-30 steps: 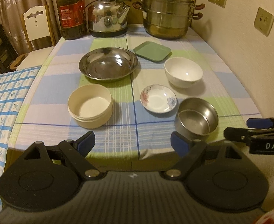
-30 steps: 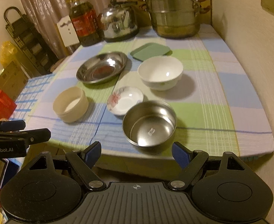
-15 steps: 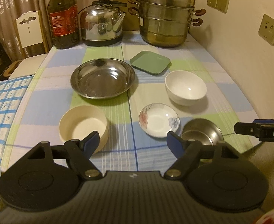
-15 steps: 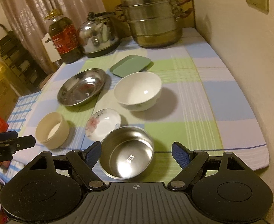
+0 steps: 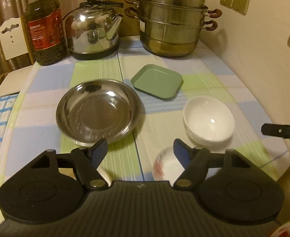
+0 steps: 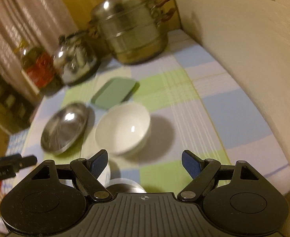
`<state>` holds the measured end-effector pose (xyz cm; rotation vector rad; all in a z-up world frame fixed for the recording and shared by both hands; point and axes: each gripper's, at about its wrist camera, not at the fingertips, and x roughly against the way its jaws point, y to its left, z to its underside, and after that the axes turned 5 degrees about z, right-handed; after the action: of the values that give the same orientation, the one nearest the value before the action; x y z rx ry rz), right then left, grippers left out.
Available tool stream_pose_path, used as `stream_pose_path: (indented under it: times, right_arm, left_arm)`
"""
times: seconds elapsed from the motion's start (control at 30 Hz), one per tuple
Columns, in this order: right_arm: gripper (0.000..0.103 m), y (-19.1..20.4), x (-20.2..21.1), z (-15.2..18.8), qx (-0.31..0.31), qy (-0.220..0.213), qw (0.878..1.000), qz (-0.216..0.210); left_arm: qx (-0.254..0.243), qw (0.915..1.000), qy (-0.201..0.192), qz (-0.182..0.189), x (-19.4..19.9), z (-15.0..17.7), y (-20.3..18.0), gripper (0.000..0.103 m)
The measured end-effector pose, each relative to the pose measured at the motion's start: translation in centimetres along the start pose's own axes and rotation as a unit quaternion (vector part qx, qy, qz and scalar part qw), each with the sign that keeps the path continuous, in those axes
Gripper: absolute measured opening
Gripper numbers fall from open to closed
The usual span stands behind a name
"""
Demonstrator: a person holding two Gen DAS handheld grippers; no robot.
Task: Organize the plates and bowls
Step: 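Reach the right tool toward the green square plate and straddle its rim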
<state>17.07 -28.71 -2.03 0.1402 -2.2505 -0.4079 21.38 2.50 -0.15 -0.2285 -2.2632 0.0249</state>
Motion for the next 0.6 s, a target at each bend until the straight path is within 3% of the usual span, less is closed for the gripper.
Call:
stream_pose_path:
  times: [0.33,0.6]
  right_arm:
    - [0.082,0.7,-5.5,-4.8,-0.018,-0.015,1.000,-0.012]
    - [0.082,2.2,-11.0,-8.4,-0.015,-0.025,0.999,-0.034]
  left_arm:
    - [-0.016,0.9997,0.003,0.019,-6.1,-5.2,2.6,0.059]
    - [-0.021,0.9988,0.008,0.044,-12.3,-9.0,4.3,0.039]
